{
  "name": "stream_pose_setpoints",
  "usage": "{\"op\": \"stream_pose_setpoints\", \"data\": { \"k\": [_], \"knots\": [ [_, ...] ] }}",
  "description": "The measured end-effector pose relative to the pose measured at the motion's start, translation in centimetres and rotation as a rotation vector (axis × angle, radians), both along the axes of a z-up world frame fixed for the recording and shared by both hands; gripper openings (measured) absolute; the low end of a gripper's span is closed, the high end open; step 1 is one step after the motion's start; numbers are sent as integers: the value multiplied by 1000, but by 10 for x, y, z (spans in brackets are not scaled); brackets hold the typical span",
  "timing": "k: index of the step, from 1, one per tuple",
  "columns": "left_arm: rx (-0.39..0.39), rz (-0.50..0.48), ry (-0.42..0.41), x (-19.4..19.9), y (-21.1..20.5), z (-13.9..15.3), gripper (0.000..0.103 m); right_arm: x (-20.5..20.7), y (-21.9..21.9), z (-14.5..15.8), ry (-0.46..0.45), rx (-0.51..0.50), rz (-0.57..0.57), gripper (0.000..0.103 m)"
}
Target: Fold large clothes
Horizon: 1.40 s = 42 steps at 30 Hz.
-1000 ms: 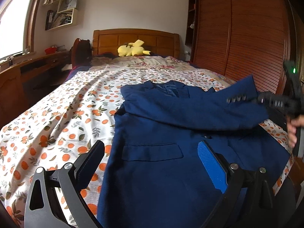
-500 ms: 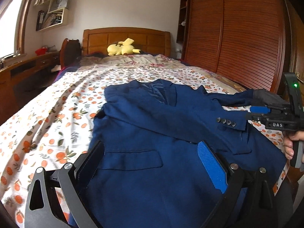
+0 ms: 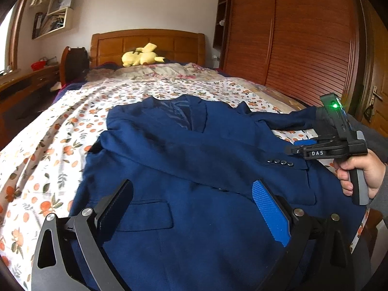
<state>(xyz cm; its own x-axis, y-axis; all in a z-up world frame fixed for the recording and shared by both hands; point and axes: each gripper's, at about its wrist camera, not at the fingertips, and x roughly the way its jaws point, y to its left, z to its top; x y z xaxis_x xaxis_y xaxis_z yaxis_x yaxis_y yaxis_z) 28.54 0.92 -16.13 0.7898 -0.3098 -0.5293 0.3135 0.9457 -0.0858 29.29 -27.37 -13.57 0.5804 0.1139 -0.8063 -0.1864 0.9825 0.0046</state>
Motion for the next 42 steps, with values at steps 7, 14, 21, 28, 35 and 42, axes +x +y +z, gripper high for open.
{"op": "stream_pose_setpoints", "data": {
  "k": [7, 14, 21, 28, 35, 42],
  "knots": [
    [7, -26, 7, 6, -13, -6, 99, -9, 5, -5, 32, 0, 85, 5],
    [8, -26, 7, 8, -15, -7, 99, -31, 16, 36, -109, 23, 160, 3],
    [8, -20, 10, 8, -12, -7, 99, -45, 8, 72, -239, -55, 5, 2],
    [7, -17, 7, 7, -11, -7, 99, -35, 15, 49, -172, -123, -21, 24],
    [4, -2, -4, 6, -8, -6, 99, -38, 32, 48, -188, -71, 75, 40],
    [-7, 36, -18, 9, -3, -5, 100, -28, 49, 14, -120, -59, 116, 40]
  ]
}}
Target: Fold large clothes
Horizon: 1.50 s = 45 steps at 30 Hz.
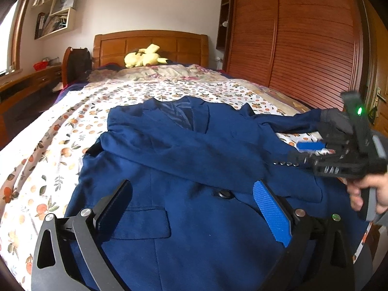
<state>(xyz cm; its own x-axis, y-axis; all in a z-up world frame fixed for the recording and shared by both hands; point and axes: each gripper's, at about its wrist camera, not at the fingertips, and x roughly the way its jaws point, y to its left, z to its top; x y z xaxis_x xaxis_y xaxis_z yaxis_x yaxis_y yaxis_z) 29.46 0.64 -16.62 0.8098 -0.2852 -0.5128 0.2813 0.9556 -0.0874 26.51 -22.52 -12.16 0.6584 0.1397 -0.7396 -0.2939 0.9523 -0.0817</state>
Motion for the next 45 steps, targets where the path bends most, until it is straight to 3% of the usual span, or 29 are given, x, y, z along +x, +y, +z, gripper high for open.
{"op": "stream_pose_setpoints", "data": {
  "k": [7, 12, 16, 24, 31, 36, 39, 45],
  "knots": [
    [-15, 46, -22, 2, 8, 4, 100, 9, -3, -27, 66, 17, 2, 42],
    [-7, 68, -48, 1, 11, 8, 100, 6, -8, -12, 34, 34, 12, 42],
    [1, 70, -73, -3, 10, 11, 100, 11, -27, 10, -21, 54, -17, 50],
    [-9, 65, -90, -6, 8, 15, 100, 63, -104, 26, -25, 136, -198, 51],
    [-11, 60, -93, -6, 7, 15, 100, 108, -163, 4, 19, 162, -376, 65],
    [-13, 54, -84, -4, 7, 14, 100, 122, -189, -14, 60, 212, -452, 69],
    [-15, 49, -83, -4, 7, 14, 100, 130, -200, -23, 81, 224, -489, 77],
    [-14, 41, -76, -2, 6, 12, 100, 142, -224, -30, 95, 314, -565, 79]
  ]
}}
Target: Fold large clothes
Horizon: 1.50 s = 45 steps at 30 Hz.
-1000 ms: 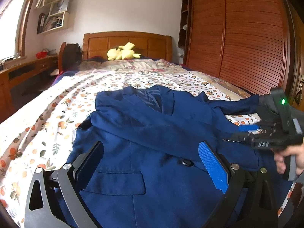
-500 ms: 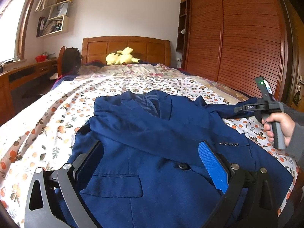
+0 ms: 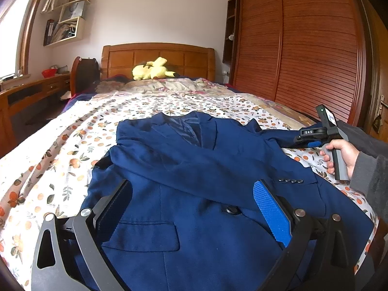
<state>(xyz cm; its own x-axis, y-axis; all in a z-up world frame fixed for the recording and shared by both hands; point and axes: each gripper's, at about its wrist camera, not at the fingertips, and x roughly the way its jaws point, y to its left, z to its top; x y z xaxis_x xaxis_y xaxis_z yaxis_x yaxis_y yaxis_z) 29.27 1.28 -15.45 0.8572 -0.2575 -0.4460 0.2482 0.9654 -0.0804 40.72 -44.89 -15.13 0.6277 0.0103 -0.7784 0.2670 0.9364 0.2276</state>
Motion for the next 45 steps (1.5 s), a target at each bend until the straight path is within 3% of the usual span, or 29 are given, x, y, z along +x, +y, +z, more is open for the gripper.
{"op": "stream_pose_setpoints", "data": {
  "k": [6, 7, 8, 10, 11, 16, 23, 28, 35, 45],
  "knots": [
    [-2, -3, 3, 1, 0, -1, 100, 18, -13, -2, -6, 70, -63, 79],
    [-3, -4, 2, 1, 0, -1, 100, 21, -13, -2, -3, 61, -75, 71],
    [-2, -4, 1, 1, 0, -1, 100, 23, -11, -3, 1, 44, -77, 44],
    [-2, -5, 1, 1, 0, -1, 100, 28, -4, -1, 11, -20, -74, 9],
    [-2, -5, 1, 1, -1, -1, 100, 27, 1, 3, -17, -51, -64, 4],
    [-3, -4, -2, 0, 0, 0, 100, 15, 35, 44, -162, -172, 18, 3],
    [-1, -5, -6, -1, -1, 1, 100, -17, 135, 102, -296, -213, 362, 3],
    [0, 0, -8, -2, 0, 2, 100, -32, 196, 98, -219, -178, 541, 7],
    [-5, -3, -12, -4, 2, 4, 100, -46, 215, 71, -110, -191, 590, 32],
    [-16, -8, -30, -11, 3, 10, 100, -77, 209, 115, -190, -242, 585, 35]
  ]
}}
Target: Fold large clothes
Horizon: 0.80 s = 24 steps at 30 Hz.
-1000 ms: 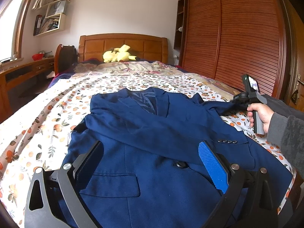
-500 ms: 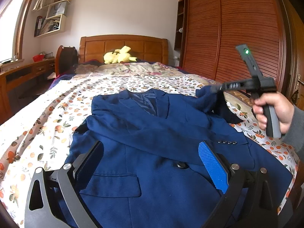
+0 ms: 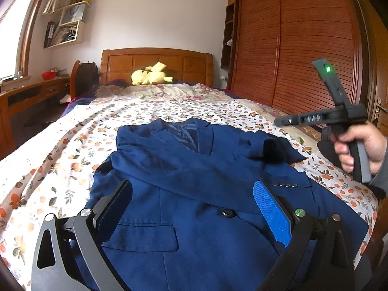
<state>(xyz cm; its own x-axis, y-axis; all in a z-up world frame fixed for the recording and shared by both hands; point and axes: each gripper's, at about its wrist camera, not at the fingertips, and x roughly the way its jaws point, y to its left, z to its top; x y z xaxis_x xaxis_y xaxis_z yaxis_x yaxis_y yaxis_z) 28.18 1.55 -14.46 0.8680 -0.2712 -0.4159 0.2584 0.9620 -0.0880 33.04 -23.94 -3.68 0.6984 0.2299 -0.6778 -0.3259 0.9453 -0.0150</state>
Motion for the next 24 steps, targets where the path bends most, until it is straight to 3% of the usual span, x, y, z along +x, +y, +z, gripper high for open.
{"op": "stream_pose_setpoints", "data": {
  "k": [4, 8, 16, 22, 24],
  "knots": [
    [1, 0, -1, -1, 0, 0, 100, 12, -17, 4, -12, -8, -64, 42],
    [2, 0, -1, -1, 0, 0, 100, 27, -39, -5, -29, -65, -154, 66],
    [7, -7, 4, -1, -2, -2, 100, 68, -117, -57, 74, -72, -371, 67],
    [15, -11, 14, 2, -5, -5, 100, 82, -153, -96, 155, -76, -457, 68],
    [17, -12, 16, 2, -5, -6, 100, 83, -165, -108, 178, -71, -487, 73]
  ]
}}
